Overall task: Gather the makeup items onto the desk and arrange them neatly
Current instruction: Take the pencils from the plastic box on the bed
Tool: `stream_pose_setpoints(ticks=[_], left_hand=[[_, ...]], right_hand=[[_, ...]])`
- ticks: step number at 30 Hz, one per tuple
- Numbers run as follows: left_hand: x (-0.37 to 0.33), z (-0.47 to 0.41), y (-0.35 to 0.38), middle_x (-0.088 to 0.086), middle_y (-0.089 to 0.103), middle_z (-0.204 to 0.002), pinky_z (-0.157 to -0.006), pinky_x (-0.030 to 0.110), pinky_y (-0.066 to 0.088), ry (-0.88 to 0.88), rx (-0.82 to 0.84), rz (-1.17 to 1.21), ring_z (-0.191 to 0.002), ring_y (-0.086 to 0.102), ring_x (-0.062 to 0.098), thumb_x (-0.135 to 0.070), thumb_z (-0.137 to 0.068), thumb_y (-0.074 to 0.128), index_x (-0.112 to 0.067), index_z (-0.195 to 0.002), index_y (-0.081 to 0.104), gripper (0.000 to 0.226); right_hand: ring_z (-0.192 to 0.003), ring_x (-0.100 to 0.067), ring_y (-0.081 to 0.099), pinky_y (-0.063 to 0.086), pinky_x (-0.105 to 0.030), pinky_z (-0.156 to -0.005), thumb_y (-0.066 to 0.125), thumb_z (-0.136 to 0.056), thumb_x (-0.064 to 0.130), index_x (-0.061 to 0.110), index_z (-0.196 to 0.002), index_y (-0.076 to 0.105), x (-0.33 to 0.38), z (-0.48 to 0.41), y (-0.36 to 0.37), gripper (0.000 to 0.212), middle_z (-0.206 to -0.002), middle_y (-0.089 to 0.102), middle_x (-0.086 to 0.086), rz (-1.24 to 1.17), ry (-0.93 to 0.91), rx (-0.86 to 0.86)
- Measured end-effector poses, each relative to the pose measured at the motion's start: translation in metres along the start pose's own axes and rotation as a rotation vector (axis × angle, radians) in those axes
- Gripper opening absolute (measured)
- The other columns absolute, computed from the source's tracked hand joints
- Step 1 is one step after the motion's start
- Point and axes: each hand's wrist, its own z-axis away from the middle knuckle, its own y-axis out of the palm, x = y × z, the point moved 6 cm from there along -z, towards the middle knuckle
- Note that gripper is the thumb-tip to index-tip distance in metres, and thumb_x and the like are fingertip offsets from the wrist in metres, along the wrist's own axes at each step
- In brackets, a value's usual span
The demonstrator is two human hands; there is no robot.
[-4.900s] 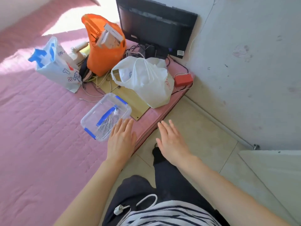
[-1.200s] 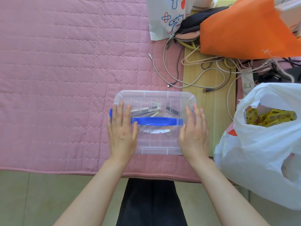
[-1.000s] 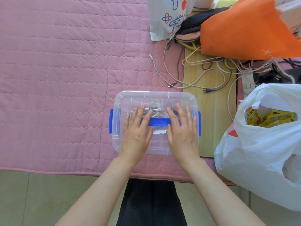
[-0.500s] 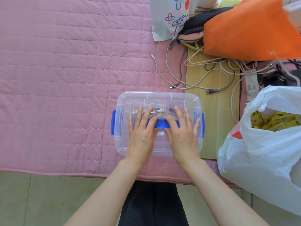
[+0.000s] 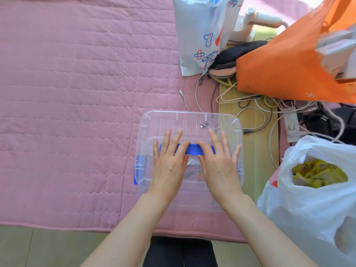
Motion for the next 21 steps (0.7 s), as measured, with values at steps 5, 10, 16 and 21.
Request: stream_pose_setpoints(ticks=[5, 10, 16, 21], left_hand=[[0.004, -0.046, -0.008, 0.009, 0.044, -0.146, -0.108, 0.063, 0.024, 0.032, -0.028, -0.029, -0.14, 0.031, 0.037, -0.008, -0.088, 0.064, -0.011, -0.116, 0.061, 0.028], [0.01, -0.097, -0.006, 0.011, 0.046, -0.144, -0.107, 0.064, 0.024, 0.045, -0.006, -0.049, -0.138, 0.033, 0.039, -0.01, -0.089, 0.062, -0.007, -0.113, 0.062, 0.024], [0.025, -0.144, 0.006, 0.006, 0.039, -0.149, -0.112, 0.058, 0.017, 0.026, 0.043, -0.091, -0.144, 0.023, 0.031, -0.018, -0.095, 0.055, -0.01, -0.119, 0.058, 0.025], [0.046, -0.166, 0.029, 0.001, 0.034, -0.153, -0.114, 0.052, 0.015, -0.015, 0.083, -0.137, -0.146, 0.018, 0.027, -0.023, -0.098, 0.05, -0.013, -0.124, 0.054, 0.028]], right_hand=[[-0.145, -0.038, 0.008, 0.013, -0.074, -0.105, 0.056, -0.094, 0.017, 0.022, -0.126, 0.049, 0.001, -0.043, -0.016, 0.033, -0.157, 0.022, -0.005, -0.006, -0.004, 0.006], [-0.146, -0.035, 0.006, 0.008, -0.072, -0.107, 0.048, -0.098, 0.026, 0.024, -0.128, 0.047, -0.002, -0.089, -0.024, 0.03, -0.157, 0.02, -0.001, -0.062, 0.015, -0.012], [-0.145, -0.035, 0.009, 0.01, -0.074, -0.106, 0.051, -0.096, 0.027, 0.024, -0.124, 0.049, -0.008, -0.137, -0.019, 0.029, -0.156, 0.022, -0.001, -0.096, 0.032, -0.014], [-0.146, -0.032, 0.008, 0.012, -0.074, -0.105, 0.051, -0.096, 0.022, 0.024, -0.118, 0.05, -0.012, -0.17, 0.003, 0.022, -0.154, 0.024, -0.001, -0.117, 0.032, 0.038]])
